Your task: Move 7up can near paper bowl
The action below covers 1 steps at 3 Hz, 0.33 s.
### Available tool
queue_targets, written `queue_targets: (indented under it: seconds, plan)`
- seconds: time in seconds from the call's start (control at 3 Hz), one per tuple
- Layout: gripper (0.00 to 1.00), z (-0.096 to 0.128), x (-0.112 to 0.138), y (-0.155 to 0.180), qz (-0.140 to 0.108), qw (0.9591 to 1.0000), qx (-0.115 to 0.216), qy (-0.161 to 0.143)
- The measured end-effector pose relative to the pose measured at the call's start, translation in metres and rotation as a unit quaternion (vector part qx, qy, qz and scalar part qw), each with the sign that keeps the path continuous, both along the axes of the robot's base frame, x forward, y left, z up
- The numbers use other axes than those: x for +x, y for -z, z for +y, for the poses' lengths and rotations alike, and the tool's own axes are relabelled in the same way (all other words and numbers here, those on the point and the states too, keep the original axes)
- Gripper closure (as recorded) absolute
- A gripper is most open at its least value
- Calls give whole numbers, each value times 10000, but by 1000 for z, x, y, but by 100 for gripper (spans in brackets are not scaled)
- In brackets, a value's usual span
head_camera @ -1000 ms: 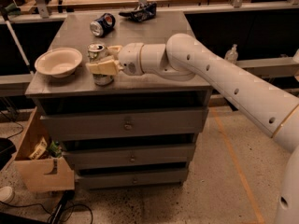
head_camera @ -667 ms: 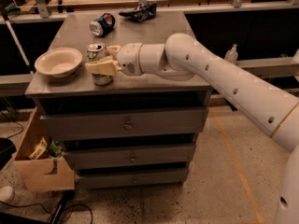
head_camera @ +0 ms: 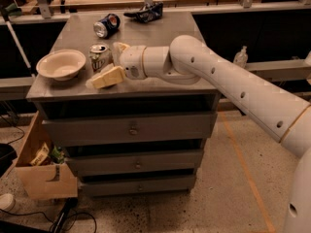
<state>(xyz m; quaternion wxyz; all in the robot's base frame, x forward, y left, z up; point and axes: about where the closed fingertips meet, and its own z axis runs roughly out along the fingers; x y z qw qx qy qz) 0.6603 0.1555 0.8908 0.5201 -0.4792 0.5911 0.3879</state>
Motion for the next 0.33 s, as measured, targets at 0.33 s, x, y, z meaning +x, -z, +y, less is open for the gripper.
queue_targets:
  seconds: [0.33]
  plan:
    - [0, 0, 0, 0, 0, 10000, 0, 0]
